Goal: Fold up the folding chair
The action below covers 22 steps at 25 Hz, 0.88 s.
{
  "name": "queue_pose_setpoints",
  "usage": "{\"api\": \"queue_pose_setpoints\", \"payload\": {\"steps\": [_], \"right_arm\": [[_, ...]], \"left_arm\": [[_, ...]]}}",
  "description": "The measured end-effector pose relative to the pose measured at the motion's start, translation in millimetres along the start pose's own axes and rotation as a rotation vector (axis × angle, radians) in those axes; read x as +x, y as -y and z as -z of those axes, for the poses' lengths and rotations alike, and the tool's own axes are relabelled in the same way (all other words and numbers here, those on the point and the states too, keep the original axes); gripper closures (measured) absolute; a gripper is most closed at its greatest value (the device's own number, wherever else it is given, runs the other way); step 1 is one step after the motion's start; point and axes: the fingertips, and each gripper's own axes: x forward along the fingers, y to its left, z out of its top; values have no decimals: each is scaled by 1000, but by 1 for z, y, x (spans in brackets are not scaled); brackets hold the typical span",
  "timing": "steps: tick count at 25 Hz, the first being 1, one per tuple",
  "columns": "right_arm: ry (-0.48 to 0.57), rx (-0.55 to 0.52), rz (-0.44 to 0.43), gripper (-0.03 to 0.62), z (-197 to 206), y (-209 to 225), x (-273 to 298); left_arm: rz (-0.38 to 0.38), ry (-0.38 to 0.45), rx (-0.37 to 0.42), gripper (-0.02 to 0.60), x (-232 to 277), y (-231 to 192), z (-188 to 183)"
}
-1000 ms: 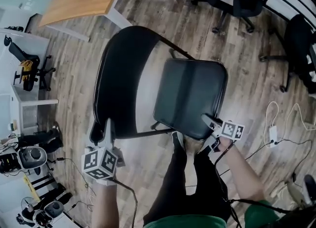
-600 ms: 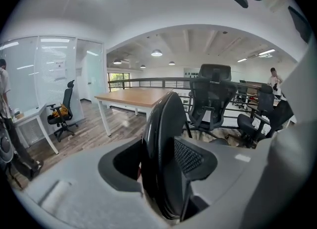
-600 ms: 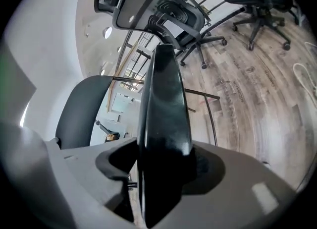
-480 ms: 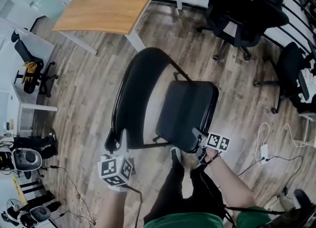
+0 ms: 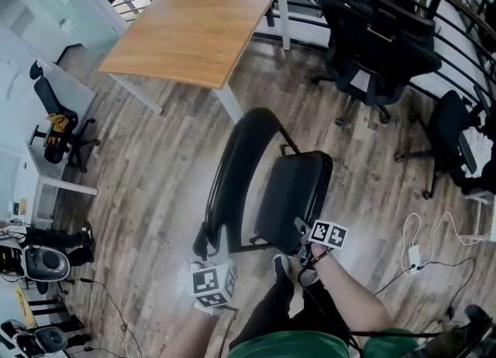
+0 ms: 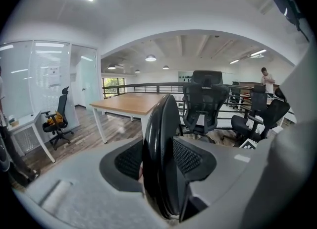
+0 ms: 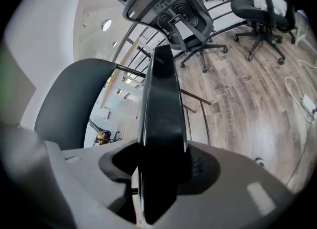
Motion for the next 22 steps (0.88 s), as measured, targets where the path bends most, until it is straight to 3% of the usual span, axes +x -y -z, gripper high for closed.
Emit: {"api": "queue_pose_setpoints", "payload": {"steps": [10,22], "right_arm": [[-13,-2,-28,390,7,-75,18],[-49,-21,-20,390,18,-124,34]], "left_arm": [[62,-2,10,407,-14,0,-15],[79,37,47,411,-24,-1,-27]]}}
